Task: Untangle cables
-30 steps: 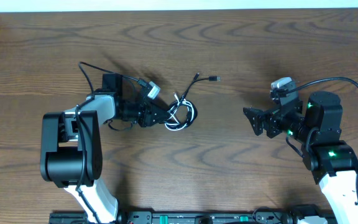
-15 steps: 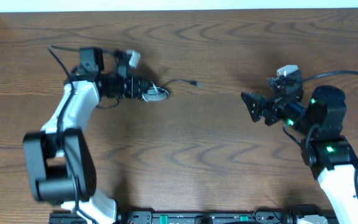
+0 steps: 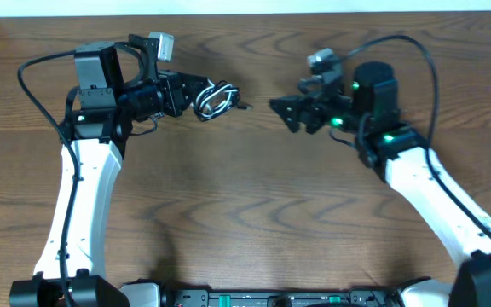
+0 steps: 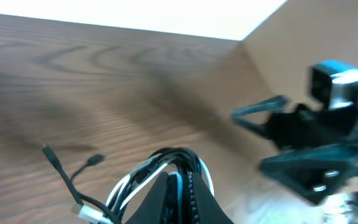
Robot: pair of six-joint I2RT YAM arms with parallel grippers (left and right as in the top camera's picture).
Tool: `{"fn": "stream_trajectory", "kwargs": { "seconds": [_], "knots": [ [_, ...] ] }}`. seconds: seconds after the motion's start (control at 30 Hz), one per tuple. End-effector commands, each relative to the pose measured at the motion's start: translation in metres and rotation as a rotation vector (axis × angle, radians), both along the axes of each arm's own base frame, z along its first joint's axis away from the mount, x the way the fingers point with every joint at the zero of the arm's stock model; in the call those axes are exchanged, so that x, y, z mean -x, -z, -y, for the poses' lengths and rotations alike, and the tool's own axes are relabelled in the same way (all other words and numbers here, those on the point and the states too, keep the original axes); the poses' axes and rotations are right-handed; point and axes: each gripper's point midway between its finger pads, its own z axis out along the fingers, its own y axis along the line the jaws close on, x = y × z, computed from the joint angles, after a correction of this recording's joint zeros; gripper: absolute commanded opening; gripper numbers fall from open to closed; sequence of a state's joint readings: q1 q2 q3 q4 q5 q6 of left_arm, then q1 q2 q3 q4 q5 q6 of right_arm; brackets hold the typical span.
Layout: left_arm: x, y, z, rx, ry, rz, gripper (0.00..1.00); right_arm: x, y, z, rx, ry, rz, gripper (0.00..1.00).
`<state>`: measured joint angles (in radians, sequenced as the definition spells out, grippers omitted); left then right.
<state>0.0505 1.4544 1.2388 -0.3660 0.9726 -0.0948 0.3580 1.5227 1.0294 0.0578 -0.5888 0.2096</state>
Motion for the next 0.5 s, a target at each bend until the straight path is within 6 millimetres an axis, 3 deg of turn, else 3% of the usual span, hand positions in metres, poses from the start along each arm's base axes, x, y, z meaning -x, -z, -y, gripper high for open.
{"fn": "stream_trajectory", "kwargs": {
  "seconds": [0.0,0.1,0.3,0.47],
  "knots": [
    [0.013,-0.024,0.012,0.147,0.039,-0.083,0.07,0.002,0.002,-0.028,-0.007,-0.058,0.033,0.88],
    [0.013,-0.024,0.012,0.220,-0.010,-0.204,0.07,0.003,0.015,-0.045,0.026,-0.044,0.038,0.86],
    [0.017,-0.024,0.022,0.290,-0.036,-0.331,0.08,-0.005,0.023,-0.073,0.027,0.034,0.079,0.84],
    [0.025,-0.024,0.041,0.312,-0.008,-0.396,0.07,-0.027,0.037,-0.076,-0.027,0.218,0.032,0.83]
  ]
}}
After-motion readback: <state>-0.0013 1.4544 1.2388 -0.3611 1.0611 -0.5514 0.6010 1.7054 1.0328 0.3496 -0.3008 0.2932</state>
